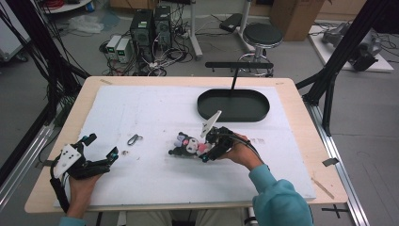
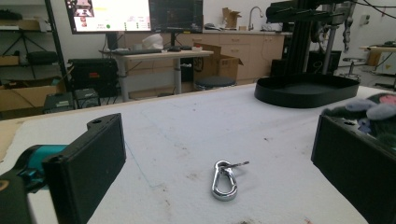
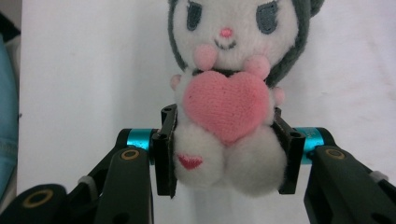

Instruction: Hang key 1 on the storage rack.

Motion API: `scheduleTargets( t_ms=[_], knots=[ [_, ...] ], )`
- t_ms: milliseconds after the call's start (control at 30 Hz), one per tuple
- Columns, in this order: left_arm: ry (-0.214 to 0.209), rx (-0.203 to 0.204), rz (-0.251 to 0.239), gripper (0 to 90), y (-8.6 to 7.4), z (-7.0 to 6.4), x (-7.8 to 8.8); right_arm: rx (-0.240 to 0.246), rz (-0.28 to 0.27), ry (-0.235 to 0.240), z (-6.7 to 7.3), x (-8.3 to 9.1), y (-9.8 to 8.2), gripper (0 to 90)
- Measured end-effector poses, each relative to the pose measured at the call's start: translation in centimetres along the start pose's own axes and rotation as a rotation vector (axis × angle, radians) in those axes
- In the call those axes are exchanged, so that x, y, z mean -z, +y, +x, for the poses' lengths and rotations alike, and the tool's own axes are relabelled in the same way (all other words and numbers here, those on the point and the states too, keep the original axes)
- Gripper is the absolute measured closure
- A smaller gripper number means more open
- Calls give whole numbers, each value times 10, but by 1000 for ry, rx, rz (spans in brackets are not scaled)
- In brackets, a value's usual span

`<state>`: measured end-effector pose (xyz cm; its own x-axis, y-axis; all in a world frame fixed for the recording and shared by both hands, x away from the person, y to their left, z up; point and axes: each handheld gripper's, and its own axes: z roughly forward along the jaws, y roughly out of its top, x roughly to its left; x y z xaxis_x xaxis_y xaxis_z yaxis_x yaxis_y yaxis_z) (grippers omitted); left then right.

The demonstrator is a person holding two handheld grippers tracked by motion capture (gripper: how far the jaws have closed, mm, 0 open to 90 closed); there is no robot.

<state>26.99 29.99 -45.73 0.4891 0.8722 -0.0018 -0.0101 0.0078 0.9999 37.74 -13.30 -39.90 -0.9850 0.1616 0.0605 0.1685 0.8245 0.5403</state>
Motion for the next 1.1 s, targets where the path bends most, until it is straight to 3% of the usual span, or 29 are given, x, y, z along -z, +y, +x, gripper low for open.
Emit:
scheduleTargets(
  t_ms=[133,333,800,1100],
  knots=[
    [1,0,0,35,0,0,0,-71,-44,-43,-4,10,-3,536],
    [-1,-4,2,35,0,0,0,-99,-131,-87,-9,24,-7,536],
    [-1,-4,1,35,0,0,0,-248,-277,-212,-21,54,-23,536],
    [0,-5,1,35,0,0,0,-288,-320,-276,-25,69,-33,536]
  ],
)
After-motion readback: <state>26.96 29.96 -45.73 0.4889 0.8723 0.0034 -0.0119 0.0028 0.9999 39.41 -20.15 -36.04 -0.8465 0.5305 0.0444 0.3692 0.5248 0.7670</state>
